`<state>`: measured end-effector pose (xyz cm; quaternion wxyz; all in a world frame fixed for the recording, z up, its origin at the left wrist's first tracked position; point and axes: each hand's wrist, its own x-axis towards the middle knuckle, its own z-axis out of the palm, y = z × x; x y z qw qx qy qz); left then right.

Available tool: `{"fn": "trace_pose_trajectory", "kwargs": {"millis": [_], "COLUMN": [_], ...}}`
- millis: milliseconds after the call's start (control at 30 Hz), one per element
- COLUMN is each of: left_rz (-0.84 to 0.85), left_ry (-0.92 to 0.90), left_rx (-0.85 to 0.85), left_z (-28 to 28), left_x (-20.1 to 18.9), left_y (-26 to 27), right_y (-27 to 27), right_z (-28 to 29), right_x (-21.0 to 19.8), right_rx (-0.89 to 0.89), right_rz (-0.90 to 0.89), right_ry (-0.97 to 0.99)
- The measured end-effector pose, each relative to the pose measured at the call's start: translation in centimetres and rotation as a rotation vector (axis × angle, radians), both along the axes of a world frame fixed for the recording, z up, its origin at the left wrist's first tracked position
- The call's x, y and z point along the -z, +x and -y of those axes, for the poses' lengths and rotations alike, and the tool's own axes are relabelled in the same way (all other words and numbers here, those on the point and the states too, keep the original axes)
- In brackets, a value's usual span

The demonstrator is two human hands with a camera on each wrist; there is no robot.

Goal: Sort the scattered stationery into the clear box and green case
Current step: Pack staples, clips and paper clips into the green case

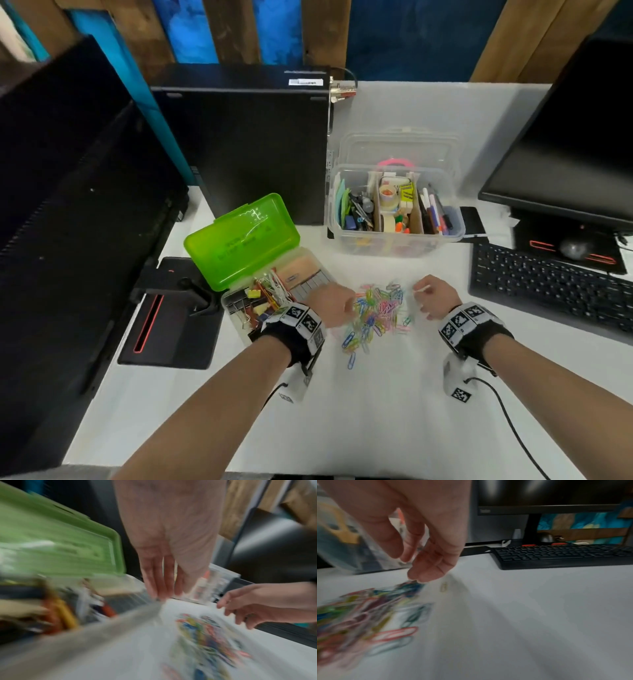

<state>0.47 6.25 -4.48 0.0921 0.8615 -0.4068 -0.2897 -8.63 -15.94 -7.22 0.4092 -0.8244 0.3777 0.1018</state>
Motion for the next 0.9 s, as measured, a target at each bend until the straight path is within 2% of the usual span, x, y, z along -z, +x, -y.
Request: {"fn": "trace_pose_trajectory", "kwargs": {"millis": [100,167,267,367,567,600,667,767,833,900], "left_rz": [-0.127,-0.114,-0.038,-0.040,-0.085,-0.083,-0.024,0.205,0.294,0.258], "left_ry": [0.296,0.362,0.364,0.314,0.138,0.095,0.023,0.008,-0.001,0.032], "left_rx": [0.150,0.187,0.209,0.213,0.069,0.027,-0.026,0.034,0.071,0.085], "left_z": [1.4,1.5,2.1,3.2,4.4,4.3,3.7,3.0,3.2,3.7], "left_x": [1.3,2.5,3.2,2.7,2.2,2.4,3.0,3.5,3.7,4.0], "left_y": [-1.7,-2.4,-3.1,-3.0,-2.0,-2.1,-2.1,-1.8,-2.0,-2.3], "right_y": [-1.9,-3.0,-3.4,-2.7,-1.4,-1.4,-1.3,-0.9,-0.2,0.8], "right_z": [1.2,1.1,0.5,0.0,-1.8,-1.6,-0.8,0.2,0.0,-0.6], "right_x": [0.7,1.0,1.1,1.4,2.1,2.1,1.9,1.5,1.0,1.1], "right_rx": [0.110,0.118,0.182,0.186,0.116,0.091,0.025,-0.108,-0.293,-0.483], "right_rz": [-0.180,-0.266,-0.250,-0.166,-0.022,-0.010,0.003,-0.007,-0.076,-0.147], "right_ry": [0.078,0.155,0.288,0.336,0.393,0.361,0.164,-0.101,-0.160,-0.196]}}
